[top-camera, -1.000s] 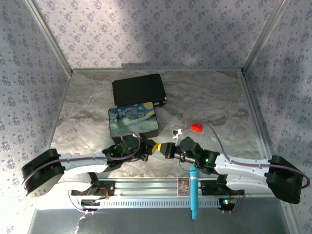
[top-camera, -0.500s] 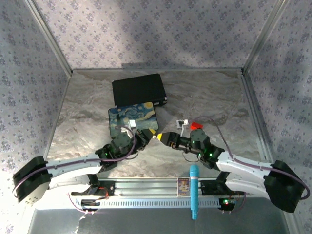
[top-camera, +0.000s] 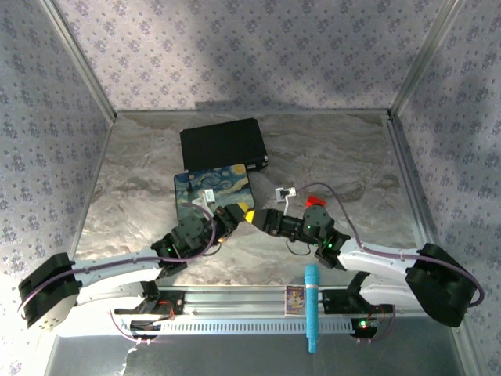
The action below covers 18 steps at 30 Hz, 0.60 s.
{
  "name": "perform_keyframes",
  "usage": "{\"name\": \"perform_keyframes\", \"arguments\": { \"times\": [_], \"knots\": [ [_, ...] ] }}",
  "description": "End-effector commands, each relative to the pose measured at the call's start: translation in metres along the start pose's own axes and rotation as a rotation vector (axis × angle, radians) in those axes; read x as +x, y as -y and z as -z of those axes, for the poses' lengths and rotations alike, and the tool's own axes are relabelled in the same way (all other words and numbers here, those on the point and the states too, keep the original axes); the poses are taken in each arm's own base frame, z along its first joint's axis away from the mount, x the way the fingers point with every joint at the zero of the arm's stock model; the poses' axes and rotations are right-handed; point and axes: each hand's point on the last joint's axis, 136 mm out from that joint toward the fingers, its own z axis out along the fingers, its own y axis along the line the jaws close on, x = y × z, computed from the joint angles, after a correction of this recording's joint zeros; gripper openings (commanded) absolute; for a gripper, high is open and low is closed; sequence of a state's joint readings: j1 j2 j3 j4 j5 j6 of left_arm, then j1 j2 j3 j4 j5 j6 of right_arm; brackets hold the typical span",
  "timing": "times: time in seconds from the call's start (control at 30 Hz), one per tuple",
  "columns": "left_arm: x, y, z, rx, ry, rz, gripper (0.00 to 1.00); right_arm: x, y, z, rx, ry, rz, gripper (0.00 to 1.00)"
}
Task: Unlock the padlock with the key
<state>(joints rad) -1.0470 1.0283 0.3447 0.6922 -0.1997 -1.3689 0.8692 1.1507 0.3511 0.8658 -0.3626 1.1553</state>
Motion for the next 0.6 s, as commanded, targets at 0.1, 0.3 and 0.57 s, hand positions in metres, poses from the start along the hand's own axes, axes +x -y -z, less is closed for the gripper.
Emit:
{"name": "perform_keyframes", "arguments": {
  "times": [0.1, 0.3, 0.57],
  "knots": [
    [-0.005, 0.015, 0.001, 0.059, 0.021, 0.020, 0.00, -0.003, -0.013, -0.005, -0.053, 0.023, -0.005, 0.27],
    [-0.007, 0.012, 0.003, 0.066, 0.033, 0.038, 0.00, 0.002, -0.002, -0.009, -0.028, 0.019, -0.023, 0.23],
    [-0.007, 0.006, 0.006, 0.033, 0.029, 0.034, 0.00, 0.002, -0.002, -0.009, -0.030, 0.026, -0.023, 0.01]
  ]
}}
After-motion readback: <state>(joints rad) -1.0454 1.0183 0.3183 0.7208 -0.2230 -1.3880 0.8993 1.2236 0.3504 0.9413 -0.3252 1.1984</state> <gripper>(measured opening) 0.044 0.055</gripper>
